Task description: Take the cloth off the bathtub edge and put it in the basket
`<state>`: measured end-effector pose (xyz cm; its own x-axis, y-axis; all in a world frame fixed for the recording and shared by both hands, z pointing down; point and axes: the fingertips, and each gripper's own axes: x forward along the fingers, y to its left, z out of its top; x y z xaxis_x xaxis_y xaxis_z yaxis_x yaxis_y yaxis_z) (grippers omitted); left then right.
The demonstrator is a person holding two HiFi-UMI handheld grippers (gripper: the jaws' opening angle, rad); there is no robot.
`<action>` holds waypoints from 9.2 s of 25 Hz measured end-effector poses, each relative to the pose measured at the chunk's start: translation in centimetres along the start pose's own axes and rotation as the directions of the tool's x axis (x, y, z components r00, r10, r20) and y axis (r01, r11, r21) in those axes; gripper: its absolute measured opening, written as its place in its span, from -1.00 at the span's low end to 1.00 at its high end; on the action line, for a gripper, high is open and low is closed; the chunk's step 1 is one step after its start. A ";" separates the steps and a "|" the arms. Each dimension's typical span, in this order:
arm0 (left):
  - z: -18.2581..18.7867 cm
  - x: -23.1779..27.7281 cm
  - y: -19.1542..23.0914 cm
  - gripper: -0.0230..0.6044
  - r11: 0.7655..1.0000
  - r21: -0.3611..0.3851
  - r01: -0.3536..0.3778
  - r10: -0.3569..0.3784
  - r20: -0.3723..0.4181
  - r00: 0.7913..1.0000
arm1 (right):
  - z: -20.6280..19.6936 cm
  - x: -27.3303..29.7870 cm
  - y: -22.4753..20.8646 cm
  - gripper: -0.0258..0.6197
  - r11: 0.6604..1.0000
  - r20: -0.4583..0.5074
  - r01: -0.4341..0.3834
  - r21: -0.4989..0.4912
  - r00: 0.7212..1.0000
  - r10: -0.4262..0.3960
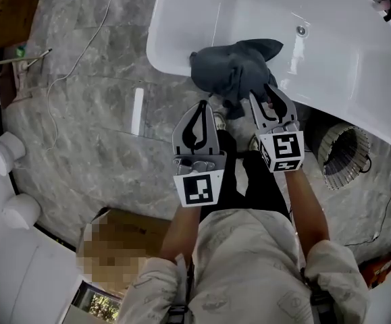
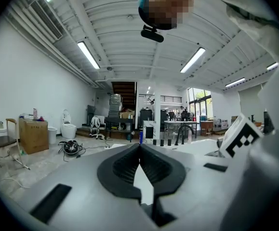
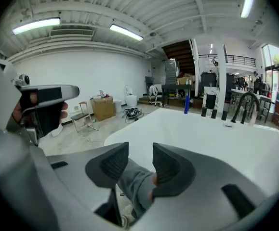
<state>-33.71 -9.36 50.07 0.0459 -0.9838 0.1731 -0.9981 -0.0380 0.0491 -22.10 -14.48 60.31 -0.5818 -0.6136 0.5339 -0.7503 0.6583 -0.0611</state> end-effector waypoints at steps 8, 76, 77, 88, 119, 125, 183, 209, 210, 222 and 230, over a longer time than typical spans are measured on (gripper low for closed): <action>-5.4 2.0 1.9 -0.92 0.999 -0.010 0.039 -0.040 -0.061 0.997 | -9.1 7.6 0.5 -0.09 1.000 -0.216 0.014 0.017 0.976 -0.010; 19.7 0.9 -9.6 -0.92 0.956 0.040 0.291 -0.293 0.208 0.933 | 21.6 -24.1 -8.1 -0.77 0.931 0.386 0.316 0.185 0.847 -0.364; 20.2 0.8 -10.2 -0.92 0.954 0.048 0.297 -0.300 0.213 0.930 | 22.3 -25.5 -8.7 -0.77 0.924 0.410 0.330 0.194 0.828 -0.382; 23.8 -0.1 -19.7 -0.92 0.901 0.128 0.415 -0.434 0.228 0.872 | 23.6 -40.3 -14.8 -0.77 0.789 0.534 0.549 0.277 0.594 -0.601; 19.3 -10.4 -58.1 -0.92 0.557 0.201 0.806 -0.831 0.131 0.541 | 0.0 -74.5 -27.0 -0.77 0.300 0.291 0.781 0.547 0.158 -0.944; 18.6 -11.5 -62.3 -0.92 0.510 0.191 0.839 -0.860 0.109 0.498 | -1.8 -78.7 -28.2 -0.77 0.229 0.258 0.798 0.558 0.096 -0.961; -1.0 4.7 -88.5 -0.92 0.127 0.072 0.989 -0.946 -0.290 0.143 | -47.2 -55.8 -50.6 -0.76 -0.078 -0.637 0.835 0.545 0.352 -0.685; -2.8 4.4 -88.5 -0.92 0.120 0.052 0.991 -0.937 -0.326 0.130 | -56.0 -49.1 -45.2 -0.09 -0.134 -0.746 0.771 0.623 0.533 -0.400; -2.7 4.1 -88.2 -0.92 0.121 0.053 0.991 -0.937 -0.323 0.132 | -55.8 -49.2 -44.8 -0.09 -0.135 -0.742 0.770 0.624 0.530 -0.409; -0.4 0.1 -82.6 -0.92 0.185 0.082 0.979 -0.943 -0.268 0.200 | -47.8 -52.7 -39.6 -0.11 -0.076 -0.615 0.749 0.658 0.476 -0.629; 2.6 -3.2 -77.8 -0.92 0.252 0.106 0.962 -0.938 -0.220 0.269 | -38.3 -58.8 -36.9 -0.13 0.033 -0.472 0.791 0.611 0.398 -0.786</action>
<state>43.69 -3.72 43.14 0.9574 -0.1911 0.2165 -0.2114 -0.9746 0.0746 51.81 14.00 63.47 0.5069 -0.5559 0.6589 -0.6766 -0.7301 -0.0955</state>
